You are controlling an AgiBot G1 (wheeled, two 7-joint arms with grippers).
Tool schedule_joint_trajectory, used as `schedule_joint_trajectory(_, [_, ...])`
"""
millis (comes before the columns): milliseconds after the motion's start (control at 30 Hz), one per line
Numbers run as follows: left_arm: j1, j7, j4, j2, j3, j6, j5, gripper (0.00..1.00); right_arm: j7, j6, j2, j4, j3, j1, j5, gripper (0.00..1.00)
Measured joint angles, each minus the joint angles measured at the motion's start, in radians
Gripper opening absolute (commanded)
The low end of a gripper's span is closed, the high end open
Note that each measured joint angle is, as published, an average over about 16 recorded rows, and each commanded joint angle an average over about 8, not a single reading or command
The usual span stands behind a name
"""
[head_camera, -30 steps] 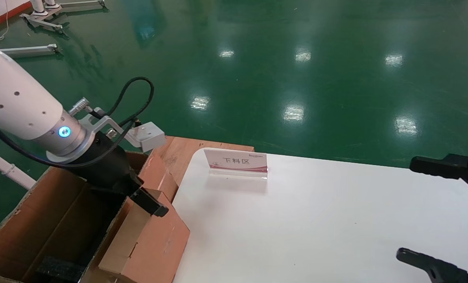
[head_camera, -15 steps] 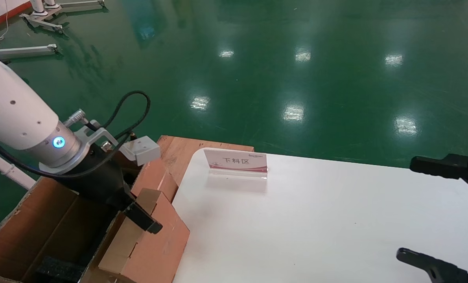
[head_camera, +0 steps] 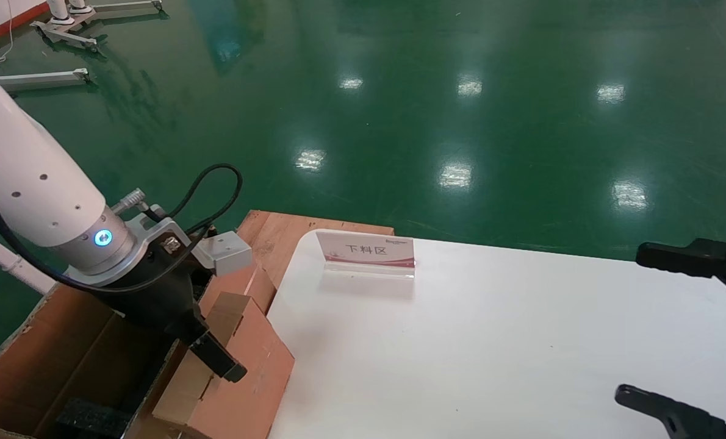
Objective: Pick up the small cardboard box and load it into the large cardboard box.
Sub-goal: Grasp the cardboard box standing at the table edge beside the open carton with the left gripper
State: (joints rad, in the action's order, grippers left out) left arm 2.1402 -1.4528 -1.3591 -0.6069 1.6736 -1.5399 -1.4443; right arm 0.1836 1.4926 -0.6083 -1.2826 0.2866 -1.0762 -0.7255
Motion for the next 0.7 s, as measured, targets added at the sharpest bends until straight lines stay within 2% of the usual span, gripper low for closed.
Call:
schedule_joint_trajectory(167, [0.0, 0.0, 0.0, -0.001, 0.002, 0.0, 0.0, 0.16, 0.0, 0.0, 0.0, 0.0, 0.0, 0.0, 0.0, 0.0])
schedule_joint_trajectory(200, [0.0, 0.0, 0.0, -0.001, 0.002, 0.0, 0.0, 0.04, 0.0, 0.0, 0.0, 0.0, 0.0, 0.0, 0.0, 0.0])
schedule_joint_trajectory(233, [0.0, 0.0, 0.0, 0.0, 0.001, 0.0, 0.0, 0.0, 0.0, 0.0, 0.0, 0.0, 0.0, 0.0, 0.0, 0.0])
schedule_joint_trajectory(700, [-0.002, 0.001, 0.001, 0.001, -0.007, -0.001, -0.002, 0.0, 0.0, 0.0, 0.0, 0.0, 0.0, 0.0, 0.0, 0.0])
